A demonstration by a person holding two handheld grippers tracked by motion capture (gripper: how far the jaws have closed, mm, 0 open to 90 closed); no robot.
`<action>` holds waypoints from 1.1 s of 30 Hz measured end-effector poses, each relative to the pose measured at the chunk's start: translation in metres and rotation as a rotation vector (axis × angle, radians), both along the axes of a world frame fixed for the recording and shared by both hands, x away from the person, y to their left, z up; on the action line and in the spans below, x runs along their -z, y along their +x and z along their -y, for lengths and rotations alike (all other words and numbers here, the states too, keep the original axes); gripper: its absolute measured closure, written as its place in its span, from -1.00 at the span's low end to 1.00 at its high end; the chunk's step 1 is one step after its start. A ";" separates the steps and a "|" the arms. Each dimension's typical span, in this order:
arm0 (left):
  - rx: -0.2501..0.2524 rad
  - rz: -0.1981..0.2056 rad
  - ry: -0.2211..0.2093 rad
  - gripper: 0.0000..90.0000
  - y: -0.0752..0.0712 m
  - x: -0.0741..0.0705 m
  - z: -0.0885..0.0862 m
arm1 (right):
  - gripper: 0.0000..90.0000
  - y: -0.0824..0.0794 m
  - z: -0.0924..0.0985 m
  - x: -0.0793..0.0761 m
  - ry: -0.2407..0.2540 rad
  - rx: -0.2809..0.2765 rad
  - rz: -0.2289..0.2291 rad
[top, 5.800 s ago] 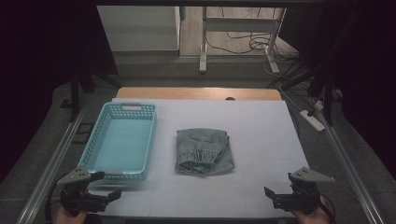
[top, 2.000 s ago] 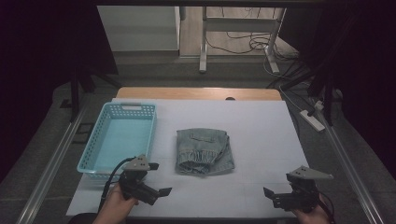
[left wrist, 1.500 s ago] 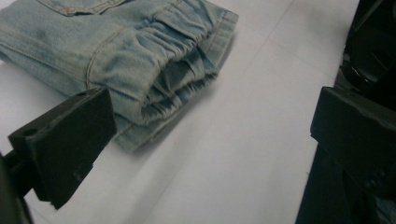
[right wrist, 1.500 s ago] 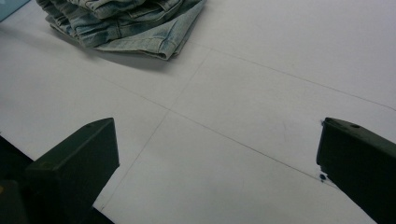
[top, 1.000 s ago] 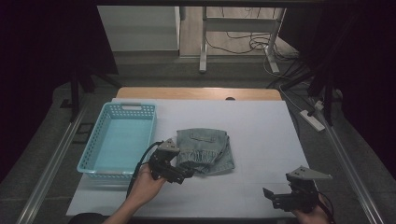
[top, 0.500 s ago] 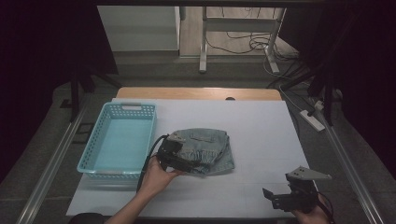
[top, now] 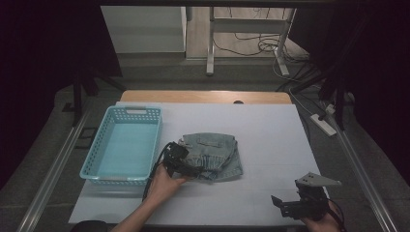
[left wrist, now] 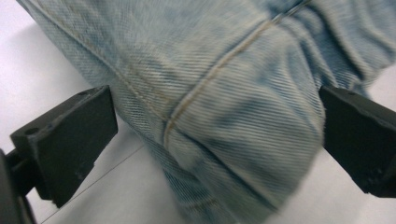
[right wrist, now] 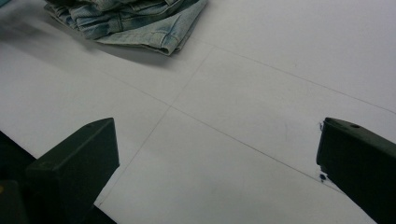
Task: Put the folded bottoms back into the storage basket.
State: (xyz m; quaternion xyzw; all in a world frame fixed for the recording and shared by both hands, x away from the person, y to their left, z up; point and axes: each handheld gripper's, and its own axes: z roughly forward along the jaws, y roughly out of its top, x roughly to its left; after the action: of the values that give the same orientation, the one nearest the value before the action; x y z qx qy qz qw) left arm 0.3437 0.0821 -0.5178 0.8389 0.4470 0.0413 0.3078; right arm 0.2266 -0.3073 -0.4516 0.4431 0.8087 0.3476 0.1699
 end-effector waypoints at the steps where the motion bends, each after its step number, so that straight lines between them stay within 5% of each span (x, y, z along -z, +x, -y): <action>1: -0.004 -0.011 0.000 -1.00 0.002 0.003 0.000 | -1.00 0.000 0.000 0.000 -0.002 0.001 0.001; 5: -0.016 -0.068 -0.062 -0.98 0.005 0.012 -0.006 | -1.00 0.000 0.000 0.000 0.001 0.000 0.000; 10: -0.020 -0.028 -0.033 -0.91 0.000 0.013 -0.004 | -1.00 0.000 0.000 0.000 -0.003 -0.003 0.002; 24: 0.019 0.000 -0.068 0.00 -0.009 0.010 -0.007 | -1.00 -0.003 -0.007 -0.001 -0.047 -0.034 0.034; 33: 0.035 0.025 -0.044 0.16 -0.011 0.008 -0.005 | -1.00 -0.005 -0.022 -0.009 0.041 -0.105 0.106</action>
State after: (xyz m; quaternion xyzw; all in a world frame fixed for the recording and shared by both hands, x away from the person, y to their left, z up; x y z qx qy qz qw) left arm 0.3326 0.0868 -0.5254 0.8392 0.4290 0.0365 0.3323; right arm 0.2218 -0.2855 -0.4424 0.3844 0.8133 0.3955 0.1851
